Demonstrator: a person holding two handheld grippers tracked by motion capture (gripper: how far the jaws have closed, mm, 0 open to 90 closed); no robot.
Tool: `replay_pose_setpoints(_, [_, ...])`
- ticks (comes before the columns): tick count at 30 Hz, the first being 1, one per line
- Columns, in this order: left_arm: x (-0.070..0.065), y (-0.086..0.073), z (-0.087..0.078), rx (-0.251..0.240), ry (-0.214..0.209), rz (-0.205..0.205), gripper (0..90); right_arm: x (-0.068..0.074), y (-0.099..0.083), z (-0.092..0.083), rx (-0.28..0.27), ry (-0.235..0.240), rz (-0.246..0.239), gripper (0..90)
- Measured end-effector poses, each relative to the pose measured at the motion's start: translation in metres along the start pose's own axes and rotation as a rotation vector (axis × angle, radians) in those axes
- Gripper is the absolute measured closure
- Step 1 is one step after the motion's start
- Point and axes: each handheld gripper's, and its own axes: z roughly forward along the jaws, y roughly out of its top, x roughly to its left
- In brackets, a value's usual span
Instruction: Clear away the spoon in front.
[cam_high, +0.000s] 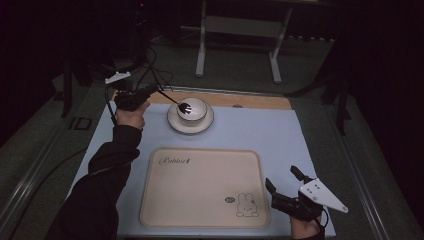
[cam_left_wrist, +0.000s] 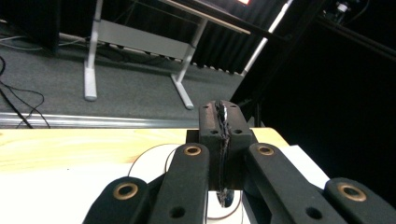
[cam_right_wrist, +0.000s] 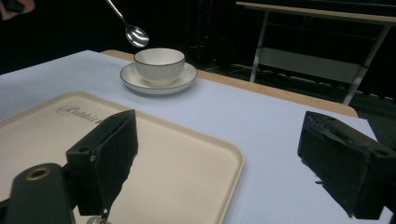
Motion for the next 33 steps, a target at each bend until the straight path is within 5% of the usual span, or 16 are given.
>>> replay_pose_setpoints(6, [-0.003,0.004,-0.013,0.000,-0.022,0.012,89.9,0.000,0.000,0.001,0.003,0.004,-0.003,12.1])
replay_pose_setpoints(17, [-0.014,0.011,-0.036,0.083,-0.104,0.092,89.9,0.000,0.000,0.000,0.001,0.005,-0.004,12.1])
replay_pose_setpoints(33, [-0.005,0.000,-0.069,0.117,-0.189,0.120,89.9,0.001,0.000,0.001,-0.001,0.002,-0.008,12.1])
